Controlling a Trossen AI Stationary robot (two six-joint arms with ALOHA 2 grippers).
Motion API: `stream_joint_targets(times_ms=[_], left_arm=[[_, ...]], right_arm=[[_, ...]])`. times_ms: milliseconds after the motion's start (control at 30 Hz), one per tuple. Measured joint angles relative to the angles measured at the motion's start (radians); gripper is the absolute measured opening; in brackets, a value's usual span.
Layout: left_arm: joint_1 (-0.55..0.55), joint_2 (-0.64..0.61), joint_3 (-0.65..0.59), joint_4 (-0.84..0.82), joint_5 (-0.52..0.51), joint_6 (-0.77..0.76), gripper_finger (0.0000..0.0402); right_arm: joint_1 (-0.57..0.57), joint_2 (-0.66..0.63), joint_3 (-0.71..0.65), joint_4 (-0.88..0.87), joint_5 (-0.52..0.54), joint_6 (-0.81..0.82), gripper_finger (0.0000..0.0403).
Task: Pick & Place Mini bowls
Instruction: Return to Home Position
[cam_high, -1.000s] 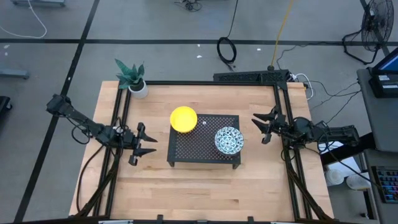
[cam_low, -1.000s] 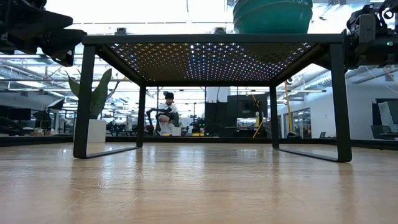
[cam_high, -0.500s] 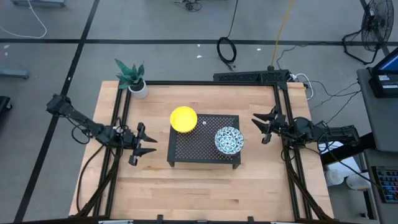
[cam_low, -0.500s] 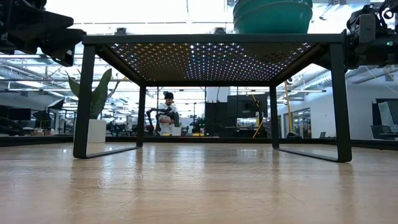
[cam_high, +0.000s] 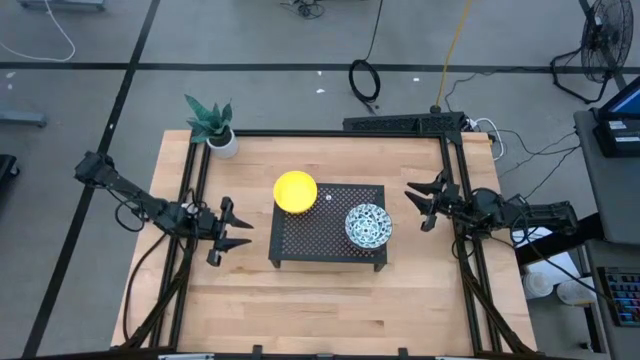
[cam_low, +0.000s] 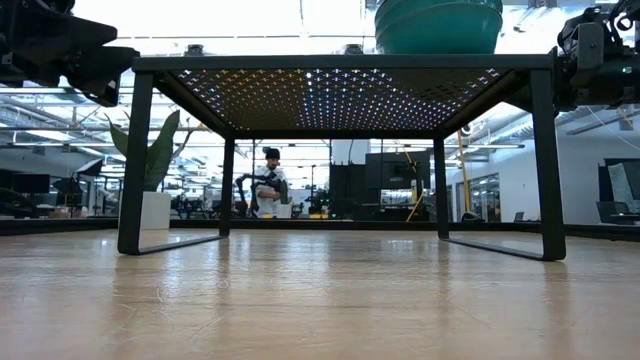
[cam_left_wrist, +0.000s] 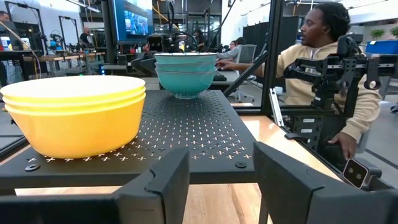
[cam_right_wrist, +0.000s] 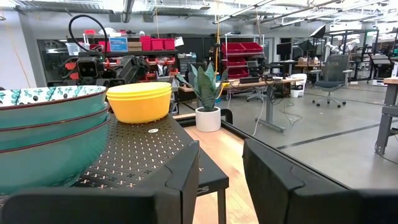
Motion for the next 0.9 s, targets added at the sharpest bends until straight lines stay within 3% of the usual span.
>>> stream_joint_targets(times_ms=[400,900], left_arm=[[0.0,0.0,0.0,0.0,0.0,0.0,0.0157],[0.0,0.0,0.0,0.0,0.0,0.0,0.0177]], right_arm=[[0.0,0.0,0.0,0.0,0.0,0.0,0.011],[0.0,0.0,0.0,0.0,0.0,0.0,0.011]])
